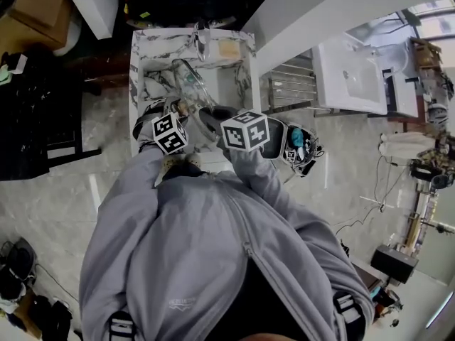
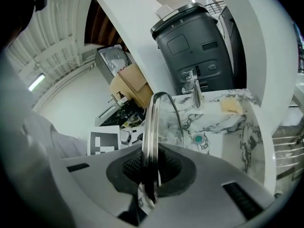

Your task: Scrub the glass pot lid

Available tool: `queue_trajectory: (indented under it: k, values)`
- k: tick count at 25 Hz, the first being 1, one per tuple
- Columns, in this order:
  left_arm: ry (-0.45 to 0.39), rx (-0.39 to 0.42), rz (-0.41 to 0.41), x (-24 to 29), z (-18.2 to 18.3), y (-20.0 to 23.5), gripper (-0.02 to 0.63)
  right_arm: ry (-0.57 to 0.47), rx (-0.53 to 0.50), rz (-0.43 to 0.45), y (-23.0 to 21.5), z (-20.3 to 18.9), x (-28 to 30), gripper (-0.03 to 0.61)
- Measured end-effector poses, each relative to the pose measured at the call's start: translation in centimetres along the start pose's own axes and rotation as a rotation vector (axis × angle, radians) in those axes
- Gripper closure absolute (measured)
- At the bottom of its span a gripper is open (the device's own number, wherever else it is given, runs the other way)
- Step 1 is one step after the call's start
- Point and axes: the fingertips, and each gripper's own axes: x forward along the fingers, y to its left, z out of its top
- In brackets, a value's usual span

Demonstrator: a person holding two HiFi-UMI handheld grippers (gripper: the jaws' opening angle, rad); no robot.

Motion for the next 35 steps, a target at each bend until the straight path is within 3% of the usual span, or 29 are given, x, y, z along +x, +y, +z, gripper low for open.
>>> queue_trajectory:
  k: [2,4,11,19,23,26,29,35]
  values:
    - [0.004,0.032,0.022,0.2,0.0,0.6,0.337,0.004,0.017,0.030,-0.1,0.3,0.2,0.534]
    - [-0.003,0.059,0.044,0.1,0.1,1.3,0.420,0.006,0.039,0.062,-0.3,0.6,0.2,0.534]
    - [0.008,0.105,-0.007,-0.3,0.3,1.6,0.425,0.001,0.151,0.132,-3.2,0.5,0.1,0.535]
    - [0.052,0.079,-0.059,0.3,0.2,1.2,0.426,0.004,0.232,0.193,-7.0,-0.5,1.3,0.532]
    - [0.071,0.077,-0.091,1.2,0.3,1.0,0.426,0.003,0.237,0.106,-9.6,-1.4,2.1,0.497]
    - [0.093,0.078,-0.121,2.2,0.4,0.7,0.425,0.025,0.133,-0.081,-12.3,-1.9,1.9,0.428]
    - [0.125,0.103,-0.139,3.2,0.8,0.5,0.425,-0.003,0.019,-0.222,-14.6,-1.0,0.9,0.422]
    - [0.176,0.170,-0.188,5.6,1.4,0.1,0.425,-0.021,-0.089,-0.263,-16.0,0.6,0.1,0.422]
